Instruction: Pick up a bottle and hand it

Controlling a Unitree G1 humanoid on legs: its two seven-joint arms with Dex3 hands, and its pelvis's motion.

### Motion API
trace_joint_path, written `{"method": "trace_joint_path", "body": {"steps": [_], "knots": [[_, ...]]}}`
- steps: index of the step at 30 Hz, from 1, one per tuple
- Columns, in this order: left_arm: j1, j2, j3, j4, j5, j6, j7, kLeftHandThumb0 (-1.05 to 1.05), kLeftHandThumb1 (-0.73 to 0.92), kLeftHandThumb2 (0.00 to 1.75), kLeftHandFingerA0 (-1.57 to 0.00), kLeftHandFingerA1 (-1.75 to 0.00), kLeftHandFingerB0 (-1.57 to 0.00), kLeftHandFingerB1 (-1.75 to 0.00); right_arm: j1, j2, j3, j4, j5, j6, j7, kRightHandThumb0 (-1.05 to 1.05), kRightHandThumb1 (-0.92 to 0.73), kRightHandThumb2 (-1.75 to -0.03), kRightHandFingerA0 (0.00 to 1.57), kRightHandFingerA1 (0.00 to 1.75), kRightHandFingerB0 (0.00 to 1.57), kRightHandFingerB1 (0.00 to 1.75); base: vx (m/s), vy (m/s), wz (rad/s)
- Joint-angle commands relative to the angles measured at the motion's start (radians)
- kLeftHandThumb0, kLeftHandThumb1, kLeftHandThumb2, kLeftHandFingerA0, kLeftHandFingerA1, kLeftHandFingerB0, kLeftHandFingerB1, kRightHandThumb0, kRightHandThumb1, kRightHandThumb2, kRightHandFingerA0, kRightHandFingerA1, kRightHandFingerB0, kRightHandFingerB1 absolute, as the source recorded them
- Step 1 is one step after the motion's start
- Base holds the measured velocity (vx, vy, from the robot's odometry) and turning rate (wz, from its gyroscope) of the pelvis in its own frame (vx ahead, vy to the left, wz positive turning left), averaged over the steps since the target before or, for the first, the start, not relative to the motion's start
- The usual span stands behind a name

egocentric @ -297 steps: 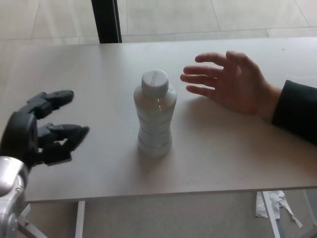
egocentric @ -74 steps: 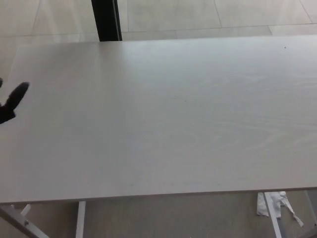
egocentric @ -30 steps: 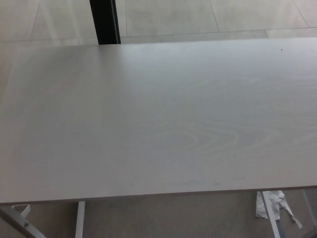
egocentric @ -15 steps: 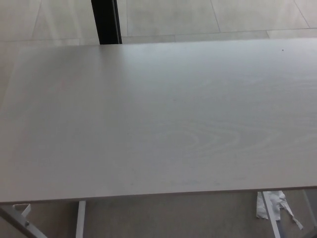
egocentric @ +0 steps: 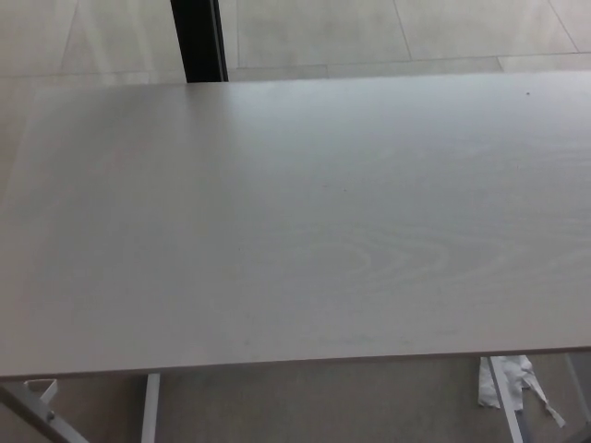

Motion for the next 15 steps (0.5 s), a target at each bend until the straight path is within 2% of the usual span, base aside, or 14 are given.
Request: {"method": "trace_joint_path", "body": {"steps": [1,4,5,8,9,10,11,12,15], "knots": [[0.017,0.041,-0.012,0.001,0.0,-0.031,-0.042,-0.6,0.23,0.61,-1.53,-0.74,-0.71,-0.49,0.002,0.0,-0.003,-0.011,0.02,-0.007,0.012,-0.45,-0.49,-0.55,0.5,0.5,0.37,0.33,0.0,0.0,0.0],[0.019,0.045,-0.017,0.006,0.0,-0.038,-0.041,-0.59,0.24,0.61,-1.49,-0.78,-0.7,-0.5,0.001,0.001,-0.004,-0.004,0.019,-0.023,0.019,-0.45,-0.49,-0.55,0.51,0.5,0.37,0.33,0.0,0.0,0.0],[0.019,0.046,-0.017,0.004,0.0,-0.036,-0.039,-0.59,0.25,0.62,-1.5,-0.79,-0.7,-0.51,0.002,0.001,-0.003,-0.01,0.019,-0.013,0.013,-0.48,-0.49,-0.55,0.61,0.52,0.38,0.35,0.0,0.0,0.0],[0.02,0.05,-0.016,0.003,0.001,-0.034,-0.038,-0.6,0.25,0.62,-1.49,-0.83,-0.71,-0.51,0.006,0.001,0.003,-0.023,0.008,-0.004,0.001,-0.5,-0.49,-0.55,0.64,0.56,0.37,0.35,0.0,0.0,0.0],[0.015,0.053,-0.019,0.018,0.003,-0.046,-0.043,-0.62,0.25,0.62,-1.51,-0.77,-0.71,-0.5,-0.004,-0.005,0.003,0.002,0.003,-0.015,0.004,-0.6,-0.4,-0.78,0.66,0.66,0.3,0.45,0.0,0.0,0.0],[0.014,0.054,-0.019,0.02,0.003,-0.048,-0.044,-0.62,0.25,0.62,-1.51,-0.77,-0.71,-0.5,-0.006,-0.006,0.003,0.005,0.003,-0.016,0.005,-0.6,-0.4,-0.78,0.66,0.66,0.3,0.45,0.0,0.0,0.0],[0.013,0.054,-0.022,0.019,0.007,-0.045,-0.037,-0.61,0.25,0.63,-1.48,-0.77,-0.71,-0.51,-0.004,-0.006,0.004,0.005,0.003,-0.021,0.01,-0.52,-0.5,-0.56,0.74,0.6,0.37,0.34,0.0,0.0,0.0],[0.01,0.055,-0.023,0.025,0.008,-0.044,-0.034,-0.62,0.25,0.63,-1.5,-0.78,-0.7,-0.51,-0.003,-0.002,0.001,-0.016,0.013,0.012,-0.007,-0.62,-0.41,-0.77,1.01,1.09,0.33,0.45,0.0,0.0,0.0],[0.01,0.055,-0.024,0.027,0.008,-0.045,-0.034,-0.62,0.25,0.63,-1.5,-0.78,-0.7,-0.51,-0.003,-0.002,0.001,-0.017,0.013,0.013,-0.008,-0.62,-0.41,-0.77,1.01,1.09,0.33,0.45,0.0,0.0,0.0]]}}
